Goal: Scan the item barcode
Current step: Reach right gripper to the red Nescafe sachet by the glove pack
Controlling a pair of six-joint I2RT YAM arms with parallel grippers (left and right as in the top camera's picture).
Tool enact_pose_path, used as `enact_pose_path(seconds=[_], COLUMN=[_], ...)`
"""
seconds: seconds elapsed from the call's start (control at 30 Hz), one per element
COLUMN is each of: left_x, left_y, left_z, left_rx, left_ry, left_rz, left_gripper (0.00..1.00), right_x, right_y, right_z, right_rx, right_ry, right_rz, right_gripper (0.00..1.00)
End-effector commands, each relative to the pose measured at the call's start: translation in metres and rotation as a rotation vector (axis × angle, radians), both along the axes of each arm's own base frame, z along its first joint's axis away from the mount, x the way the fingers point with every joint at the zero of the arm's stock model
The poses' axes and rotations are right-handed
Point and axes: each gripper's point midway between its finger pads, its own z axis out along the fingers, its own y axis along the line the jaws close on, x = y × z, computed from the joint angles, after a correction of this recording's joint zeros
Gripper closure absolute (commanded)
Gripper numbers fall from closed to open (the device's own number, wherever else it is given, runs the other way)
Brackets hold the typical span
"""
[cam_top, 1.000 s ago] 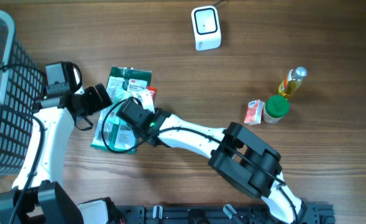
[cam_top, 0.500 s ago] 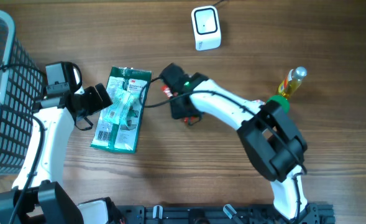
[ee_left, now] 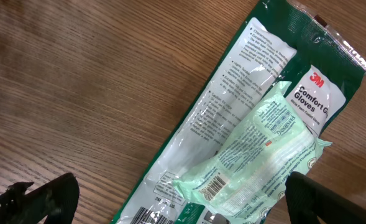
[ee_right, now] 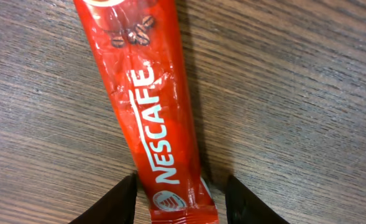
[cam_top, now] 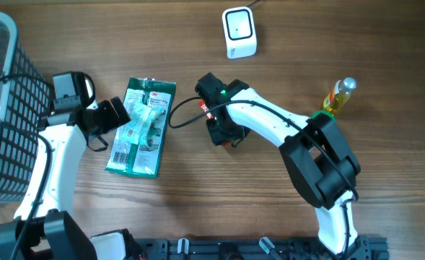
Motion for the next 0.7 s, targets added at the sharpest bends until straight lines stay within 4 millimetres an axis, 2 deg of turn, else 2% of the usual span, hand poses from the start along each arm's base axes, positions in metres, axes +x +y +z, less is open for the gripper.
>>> enact_pose_path(seconds=[0.0, 0.1, 0.17, 0.37, 0.47, 0.6, 0.67], left_x=[-0.0008, -0.0008, -0.0008, -0.0008, -0.0008, -0.0008, -0.0008], left_y=[-0.0027, -0.0027, -0.0027, -0.0027, -0.0027, -0.0027, -0.0027], left_z=[-0.0021, -0.0021, -0.0021, -0.0021, -0.0021, -0.0021, -0.0021], left_rx=[-0.001, -0.001, -0.001, -0.001, -0.001, -0.001, -0.001], left_ry=[0.006, 0.006, 0.006, 0.006, 0.006, 0.006, 0.006], left_rz=[-0.025, -0.025, -0.025, -0.025, -0.025, -0.025, -0.025], left_gripper=[0.00, 0.00, 0.00, 0.00, 0.00, 0.00, 0.00], right_x=[-0.0088, -0.0074, -0.0060, -0.0050, -0.0032, -0.0008, -0.0008], right_y=[-0.0017, -0.0006, 0.0005, 0.0013, 0.0028, 0.0048, 0.0047], right_z=[-0.0076, -0.0076, -0.0077, -0.0077, -0.0077, -0.0077, -0.0077], right_rx=[0.000, 0.005, 0.009, 0.012, 0.018, 0.026, 0.026], right_ry=[0.039, 0.033, 0.028, 0.023, 0.016, 0.006, 0.007], right_rz=[0.013, 0.013, 0.012, 0.013, 0.013, 0.013, 0.013], right_gripper=[0.72, 0.88, 0.93, 0.95, 0.71, 0.44, 0.40])
